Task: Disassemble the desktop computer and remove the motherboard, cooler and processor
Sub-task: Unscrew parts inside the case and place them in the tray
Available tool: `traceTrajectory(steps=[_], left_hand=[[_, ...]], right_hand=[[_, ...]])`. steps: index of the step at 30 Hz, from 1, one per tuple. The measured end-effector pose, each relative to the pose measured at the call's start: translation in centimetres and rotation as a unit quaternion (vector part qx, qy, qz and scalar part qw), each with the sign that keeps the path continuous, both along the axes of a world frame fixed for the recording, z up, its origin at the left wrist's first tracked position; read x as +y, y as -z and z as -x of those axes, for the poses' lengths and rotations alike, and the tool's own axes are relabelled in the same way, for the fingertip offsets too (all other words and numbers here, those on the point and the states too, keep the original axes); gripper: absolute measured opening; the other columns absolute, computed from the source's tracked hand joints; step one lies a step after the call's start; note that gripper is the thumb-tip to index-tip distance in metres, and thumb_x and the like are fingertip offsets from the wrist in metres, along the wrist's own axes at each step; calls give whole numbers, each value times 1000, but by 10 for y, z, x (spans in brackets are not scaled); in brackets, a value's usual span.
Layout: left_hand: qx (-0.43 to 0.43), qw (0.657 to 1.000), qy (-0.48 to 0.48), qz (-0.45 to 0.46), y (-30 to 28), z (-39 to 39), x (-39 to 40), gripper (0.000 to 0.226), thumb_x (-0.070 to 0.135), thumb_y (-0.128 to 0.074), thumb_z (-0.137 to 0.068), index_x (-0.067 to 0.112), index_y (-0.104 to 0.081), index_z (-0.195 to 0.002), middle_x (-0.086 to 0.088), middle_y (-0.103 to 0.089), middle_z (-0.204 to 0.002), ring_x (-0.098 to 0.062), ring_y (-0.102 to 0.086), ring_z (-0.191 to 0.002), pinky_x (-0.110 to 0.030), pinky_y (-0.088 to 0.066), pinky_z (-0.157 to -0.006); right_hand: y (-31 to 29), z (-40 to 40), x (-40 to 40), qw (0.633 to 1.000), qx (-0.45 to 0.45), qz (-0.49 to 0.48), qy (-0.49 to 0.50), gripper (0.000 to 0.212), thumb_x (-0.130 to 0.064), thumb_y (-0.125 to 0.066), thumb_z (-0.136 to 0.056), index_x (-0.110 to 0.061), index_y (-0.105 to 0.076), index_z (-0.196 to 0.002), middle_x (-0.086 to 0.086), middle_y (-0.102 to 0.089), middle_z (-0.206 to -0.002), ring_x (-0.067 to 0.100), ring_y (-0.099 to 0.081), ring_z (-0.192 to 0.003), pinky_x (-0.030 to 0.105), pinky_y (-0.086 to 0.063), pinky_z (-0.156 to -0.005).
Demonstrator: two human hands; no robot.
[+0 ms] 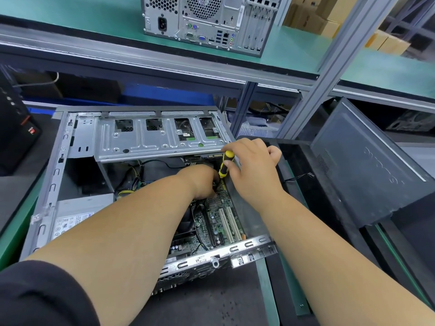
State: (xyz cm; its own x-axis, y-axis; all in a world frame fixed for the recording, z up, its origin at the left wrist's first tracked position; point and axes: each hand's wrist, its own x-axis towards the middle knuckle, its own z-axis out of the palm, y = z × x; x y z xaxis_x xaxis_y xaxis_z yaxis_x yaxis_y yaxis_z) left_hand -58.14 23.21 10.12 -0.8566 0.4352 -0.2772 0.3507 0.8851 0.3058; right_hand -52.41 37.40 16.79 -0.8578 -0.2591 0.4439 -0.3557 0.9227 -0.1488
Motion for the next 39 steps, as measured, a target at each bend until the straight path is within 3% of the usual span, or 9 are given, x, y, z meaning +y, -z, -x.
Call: traceTrajectory(steps=[6, 13, 17, 19, 21, 25, 29, 34, 39], left_hand=[[0, 1000, -14, -9, 1, 1, -1, 22, 39, -68, -82, 19, -62, -88, 4, -55, -72, -24, -57, -74, -32, -50, -68], [6, 1000, -26, -7, -4, -1, 0, 22, 35, -65, -88, 17, -56, -79, 0, -53, -70, -24, -53, -71, -29, -39, -62], [-25, 999, -32, -28, -10, -7, 0, 20, 35, -66, -87, 17, -63, -95, -3, -64, -92, -24, -59, -88, -35, -50, -79], [-47, 998, -29, -38, -16, -13, 1, 21, 35, -67, -87, 17, -65, -97, -2, -66, -95, -21, -59, -87, -32, -48, -79], [-74, 996, -19, -39, -27, -20, 1, 20, 36, -68, -86, 17, -67, -93, 0, -66, -88, -17, -56, -78, -27, -43, -71], [-86, 995, -38, -37, -62, -34, -1, 18, 38, -71, -83, 24, -65, -74, 9, -62, -70, -13, -55, -69, -26, -45, -67], [26, 995, -75, -68, -98, -48, 14, 15, 39, -70, -84, 26, -64, -77, 12, -63, -78, -10, -57, -76, -25, -41, -68], [71, 976, -54, -198, -114, -74, 74, 7, 25, -70, -84, 29, -66, -78, 19, -63, -73, 9, -55, -70, -9, -39, -62], [77, 990, 56, -102, -91, -95, 142, 5, 27, -67, -84, 30, -64, -88, 17, -60, -80, -5, -55, -78, -20, -43, -69]], right_hand=[[-2, -3, 1, 999, 15, 39, -5, 23, -21, -64, -89, -28, -64, -111, -13, -59, -108, 17, -51, -104, 40, -23, -86], [-2, -3, 3, 998, 20, 63, 1, 22, -21, -63, -90, -28, -63, -111, -13, -59, -108, 15, -50, -104, 40, -25, -86], [-7, -4, 9, 988, 48, 144, 0, 19, -22, -58, -92, -25, -61, -110, -13, -55, -103, 9, -50, -98, 35, -26, -89], [-14, -5, 17, 965, 65, 254, -7, 14, -19, -55, -94, -20, -59, -107, -9, -51, -101, 4, -49, -92, 24, -31, -87], [-22, -6, 29, 918, 64, 391, -12, 8, -18, -52, -96, -21, -54, -104, -2, -53, -98, 5, -53, -87, 14, -40, -79], [-29, -12, 64, 806, 18, 590, 31, 2, -28, -46, -98, -26, -46, -98, 6, -66, -88, 15, -67, -72, 25, -54, -69], [-26, -21, 106, 763, 10, 643, 62, 8, -27, -43, -100, -19, -45, -100, 4, -72, -83, 20, -69, -69, 30, -54, -68], [-17, -38, 149, 763, -8, 641, 82, 12, -20, -42, -102, -11, -45, -110, 6, -71, -94, 15, -69, -74, 21, -53, -67], [-10, -55, 175, 802, -29, 590, 85, 9, -20, -45, -100, -19, -52, -105, -3, -69, -94, 10, -69, -78, 30, -53, -77]])
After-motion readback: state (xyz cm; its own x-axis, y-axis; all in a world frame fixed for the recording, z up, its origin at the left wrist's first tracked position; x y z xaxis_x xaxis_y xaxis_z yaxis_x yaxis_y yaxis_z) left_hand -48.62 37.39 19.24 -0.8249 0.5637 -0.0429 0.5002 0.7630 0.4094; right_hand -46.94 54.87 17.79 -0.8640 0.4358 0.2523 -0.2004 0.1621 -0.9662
